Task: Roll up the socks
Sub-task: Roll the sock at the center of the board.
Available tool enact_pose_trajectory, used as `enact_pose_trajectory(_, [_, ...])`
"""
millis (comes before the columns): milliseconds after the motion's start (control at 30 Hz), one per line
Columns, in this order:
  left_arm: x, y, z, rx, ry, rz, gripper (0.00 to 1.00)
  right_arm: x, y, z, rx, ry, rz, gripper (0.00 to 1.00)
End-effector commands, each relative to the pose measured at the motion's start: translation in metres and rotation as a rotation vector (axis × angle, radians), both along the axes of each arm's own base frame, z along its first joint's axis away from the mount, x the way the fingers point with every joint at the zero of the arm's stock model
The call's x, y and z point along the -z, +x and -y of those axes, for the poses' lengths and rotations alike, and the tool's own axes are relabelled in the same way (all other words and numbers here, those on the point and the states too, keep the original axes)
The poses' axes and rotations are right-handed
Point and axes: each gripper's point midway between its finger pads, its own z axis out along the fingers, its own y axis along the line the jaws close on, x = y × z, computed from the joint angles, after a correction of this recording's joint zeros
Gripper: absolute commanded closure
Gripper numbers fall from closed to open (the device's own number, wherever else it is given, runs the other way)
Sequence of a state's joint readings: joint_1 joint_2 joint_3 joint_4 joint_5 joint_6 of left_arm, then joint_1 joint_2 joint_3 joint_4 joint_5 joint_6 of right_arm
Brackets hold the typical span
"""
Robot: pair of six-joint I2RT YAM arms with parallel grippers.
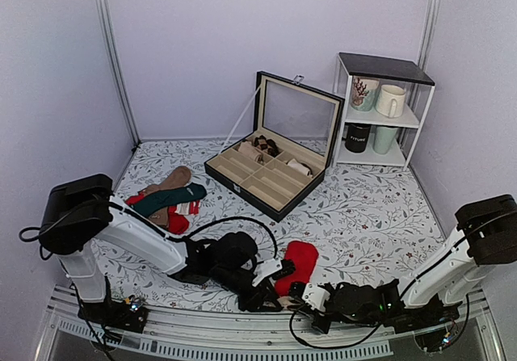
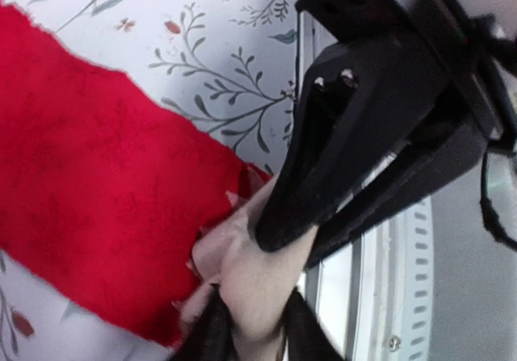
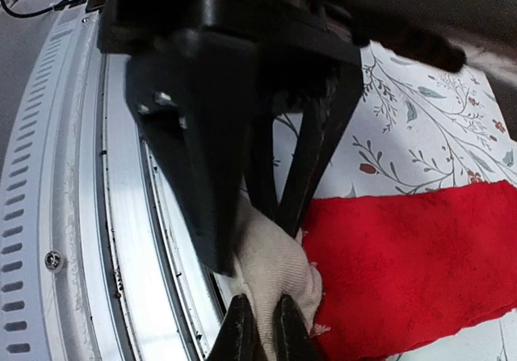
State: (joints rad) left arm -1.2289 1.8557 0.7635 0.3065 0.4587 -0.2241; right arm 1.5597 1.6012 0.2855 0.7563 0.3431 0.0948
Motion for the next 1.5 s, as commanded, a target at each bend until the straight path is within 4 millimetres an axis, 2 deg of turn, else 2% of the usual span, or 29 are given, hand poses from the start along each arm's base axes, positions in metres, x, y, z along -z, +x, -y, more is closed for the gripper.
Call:
enact_pose_trajectory(0, [0.025, 0.009, -0.050, -0.079, 0.202, 0.116, 0.62, 0.032, -0.008, 0.030, 0.037, -0.111, -0.130, 1.00])
enact_pose_trajectory(67, [-0.008, 0.022, -0.035, -0.092, 0.099, 0.261, 0.56, 0.034, -0.010, 0.034, 0.037, -0.100, -0.201, 1.00])
enact_pose_trajectory(167, [-0.053, 0.026, -0.016, -0.070, -0.066, 0.445, 0.47, 0.036, -0.010, 0.036, 0.041, -0.078, -0.353, 1.00])
enact_pose_trajectory(233, [-0.072, 0.023, -0.008, -0.044, -0.151, 0.530, 0.46, 0.037, -0.011, 0.037, 0.037, -0.076, -0.451, 1.00])
enact_pose_trajectory(300, [-0.076, 0.015, -0.002, 0.003, -0.191, 0.563, 0.48, 0.039, -0.013, 0.040, 0.044, -0.073, -0.561, 1.00])
enact_pose_trajectory(533, [-0.052, -0.004, 0.010, 0.110, -0.207, 0.559, 0.49, 0.060, -0.029, 0.056, 0.077, -0.112, -0.783, 1.00])
enact_pose_trajectory(833, [-0.026, -0.008, 0.017, 0.141, -0.186, 0.532, 0.51, 0.074, -0.030, 0.050, 0.083, -0.135, -0.863, 1.00])
enact_pose_trajectory(1200, [0.006, -0.018, 0.006, 0.172, -0.098, 0.449, 0.73, 0.075, -0.028, 0.056, 0.097, -0.121, -0.896, 1.00])
enact_pose_trajectory(1333, [0.005, -0.023, 0.003, 0.188, -0.104, 0.429, 0.91, 0.076, -0.028, 0.055, 0.096, -0.125, -0.902, 1.00])
enact_pose_trajectory(1400, [0.005, -0.025, 0.003, 0.195, -0.099, 0.414, 1.00, 0.077, -0.027, 0.054, 0.100, -0.126, -0.901, 0.95])
enact_pose_trajectory(1467, [0.007, -0.025, 0.002, 0.183, -0.073, 0.387, 1.00, 0.073, -0.025, 0.051, 0.098, -0.113, -0.891, 0.88])
